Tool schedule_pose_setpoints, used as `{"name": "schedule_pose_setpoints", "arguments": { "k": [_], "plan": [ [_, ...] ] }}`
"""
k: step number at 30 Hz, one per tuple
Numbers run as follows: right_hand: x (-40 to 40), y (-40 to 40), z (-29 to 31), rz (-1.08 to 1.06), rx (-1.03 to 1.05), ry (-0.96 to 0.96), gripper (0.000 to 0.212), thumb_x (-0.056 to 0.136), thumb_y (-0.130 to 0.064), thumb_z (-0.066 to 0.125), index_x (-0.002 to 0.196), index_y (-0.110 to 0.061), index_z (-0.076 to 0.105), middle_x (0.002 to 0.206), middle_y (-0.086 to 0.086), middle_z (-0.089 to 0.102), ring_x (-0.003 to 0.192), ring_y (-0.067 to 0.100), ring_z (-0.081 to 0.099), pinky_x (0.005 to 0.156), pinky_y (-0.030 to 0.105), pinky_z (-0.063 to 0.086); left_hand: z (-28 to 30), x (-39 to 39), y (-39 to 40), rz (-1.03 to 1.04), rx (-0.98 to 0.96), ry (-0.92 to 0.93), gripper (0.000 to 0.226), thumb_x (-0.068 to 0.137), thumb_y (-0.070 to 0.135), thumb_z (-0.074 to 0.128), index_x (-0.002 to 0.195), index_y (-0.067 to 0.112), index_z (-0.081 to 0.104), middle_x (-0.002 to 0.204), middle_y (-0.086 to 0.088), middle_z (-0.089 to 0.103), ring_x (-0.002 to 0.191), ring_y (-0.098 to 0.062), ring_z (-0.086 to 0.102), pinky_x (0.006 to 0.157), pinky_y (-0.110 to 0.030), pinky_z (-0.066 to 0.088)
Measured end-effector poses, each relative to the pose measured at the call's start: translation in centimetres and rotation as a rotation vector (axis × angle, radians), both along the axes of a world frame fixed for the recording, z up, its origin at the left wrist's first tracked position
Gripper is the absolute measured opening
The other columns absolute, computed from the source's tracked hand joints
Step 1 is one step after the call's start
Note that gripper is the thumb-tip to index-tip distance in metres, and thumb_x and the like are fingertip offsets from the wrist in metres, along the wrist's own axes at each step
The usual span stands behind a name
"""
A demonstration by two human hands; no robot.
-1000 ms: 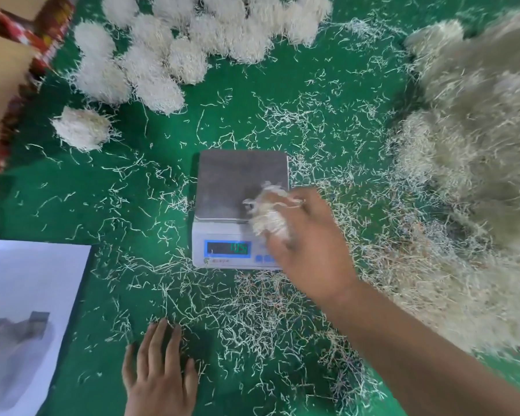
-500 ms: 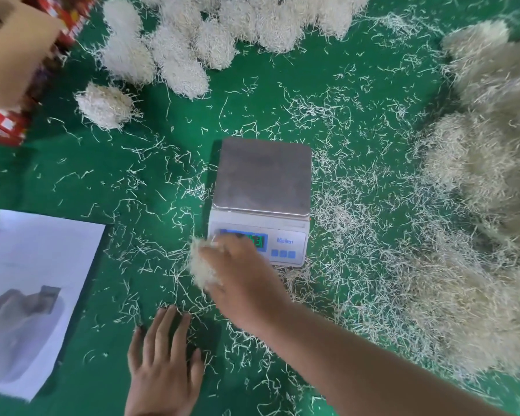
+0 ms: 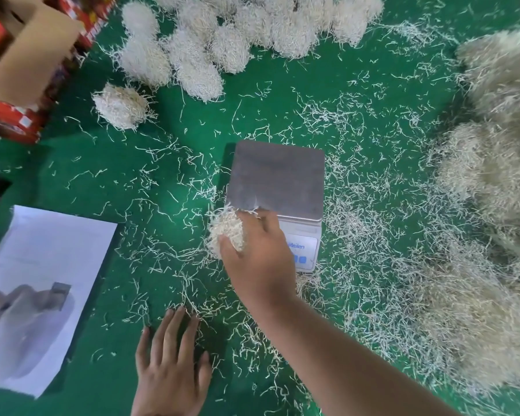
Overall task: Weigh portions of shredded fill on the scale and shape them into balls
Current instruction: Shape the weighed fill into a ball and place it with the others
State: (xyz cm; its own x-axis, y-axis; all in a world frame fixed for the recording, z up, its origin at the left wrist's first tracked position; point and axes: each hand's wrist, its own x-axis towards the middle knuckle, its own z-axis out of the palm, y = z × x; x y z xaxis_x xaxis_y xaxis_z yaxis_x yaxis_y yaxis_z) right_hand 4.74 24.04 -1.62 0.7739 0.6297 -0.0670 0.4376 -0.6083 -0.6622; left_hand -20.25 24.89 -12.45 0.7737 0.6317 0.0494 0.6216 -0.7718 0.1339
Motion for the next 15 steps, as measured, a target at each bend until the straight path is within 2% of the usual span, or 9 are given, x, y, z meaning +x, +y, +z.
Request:
{"name": "schedule_pose_setpoints", "arguments": {
  "k": [2,4,6,7,9,11,12,14,15],
  "plan": [
    [-1.4,1.2,0.3,0.143,0.014,0.053,0.052,0.099,-0.052,0.058,0.147,-0.032,0.056,0.138,-0.005,0.054,0.101,0.014,0.064,0.088,0.036,0.060,0.0,0.1,-0.1,0.010,0.014,-0.004,0.063,0.085,0.043,0.053,0.138,0.009,0.057,0.154,-0.017,0.050,0.143,-0.038,0.047,0.120,-0.065,0.027],
    [-3.3,2.4,1.3,0.443,0.057,0.152,0.043,0.097,-0.043,0.063,0.139,-0.033,0.063,0.129,-0.003,0.060,0.106,0.017,0.063,0.088,0.040,0.060,-0.1,-0.1,-0.3,0.032,0.036,0.013,0.056,0.084,0.041,0.051,0.127,0.006,0.059,0.141,-0.022,0.057,0.134,-0.043,0.053,0.118,-0.067,0.030],
    [-5.0,2.8,2.4,0.672,0.098,0.209,0.045,0.097,-0.040,0.067,0.141,-0.030,0.063,0.131,-0.001,0.062,0.111,0.017,0.063,0.090,0.040,0.059,-0.1,-0.2,-0.3,0.030,0.042,0.072,0.057,0.083,0.041,0.047,0.125,0.004,0.054,0.127,-0.029,0.061,0.125,-0.047,0.052,0.113,-0.069,0.033],
    [-5.4,2.7,2.8,0.669,0.124,0.255,0.046,0.097,-0.041,0.068,0.141,-0.030,0.062,0.132,-0.003,0.062,0.112,0.015,0.064,0.091,0.037,0.058,-0.2,-0.3,-0.3,0.024,0.035,0.095,0.059,0.084,0.042,0.045,0.128,0.004,0.051,0.125,-0.030,0.062,0.124,-0.047,0.050,0.114,-0.069,0.031],
    [-4.8,2.2,3.9,0.487,0.187,0.467,0.043,0.095,-0.048,0.069,0.136,-0.038,0.063,0.127,-0.013,0.067,0.108,0.001,0.066,0.086,0.026,0.057,0.0,-0.1,-0.3,0.031,0.012,0.074,0.057,0.089,0.043,0.043,0.128,0.004,0.055,0.128,-0.029,0.062,0.127,-0.045,0.050,0.115,-0.068,0.031],
    [-2.5,1.4,4.7,0.267,0.294,0.844,0.040,0.093,-0.047,0.072,0.132,-0.037,0.065,0.110,-0.014,0.074,0.087,-0.006,0.069,0.068,0.012,0.052,0.3,0.2,-0.2,0.039,-0.011,0.033,0.057,0.090,0.045,0.046,0.131,0.007,0.059,0.141,-0.023,0.058,0.135,-0.041,0.051,0.118,-0.066,0.029],
    [-1.1,0.6,4.6,0.178,0.345,1.009,0.040,0.094,-0.041,0.071,0.132,-0.032,0.065,0.108,-0.009,0.076,0.084,-0.003,0.070,0.062,0.011,0.051,0.4,0.2,-0.2,0.033,-0.017,0.026,0.060,0.088,0.045,0.048,0.135,0.009,0.059,0.147,-0.020,0.055,0.139,-0.039,0.049,0.120,-0.064,0.028],
    [1.7,-0.9,5.1,0.046,0.346,1.168,0.034,0.100,-0.025,0.065,0.134,-0.027,0.064,0.126,-0.001,0.073,0.104,0.009,0.072,0.066,0.013,0.054,0.4,0.2,-0.1,0.022,-0.031,0.029,0.064,0.086,0.046,0.051,0.137,0.009,0.062,0.153,-0.016,0.052,0.143,-0.037,0.048,0.121,-0.063,0.026],
    [2.7,-1.9,4.9,0.010,0.334,1.199,0.032,0.103,-0.013,0.064,0.131,-0.028,0.064,0.133,0.000,0.071,0.112,0.009,0.072,0.072,0.012,0.056,0.2,0.1,-0.1,0.021,-0.034,0.035,0.065,0.086,0.046,0.051,0.137,0.008,0.064,0.154,-0.016,0.051,0.143,-0.037,0.048,0.121,-0.063,0.025]
  ]
}}
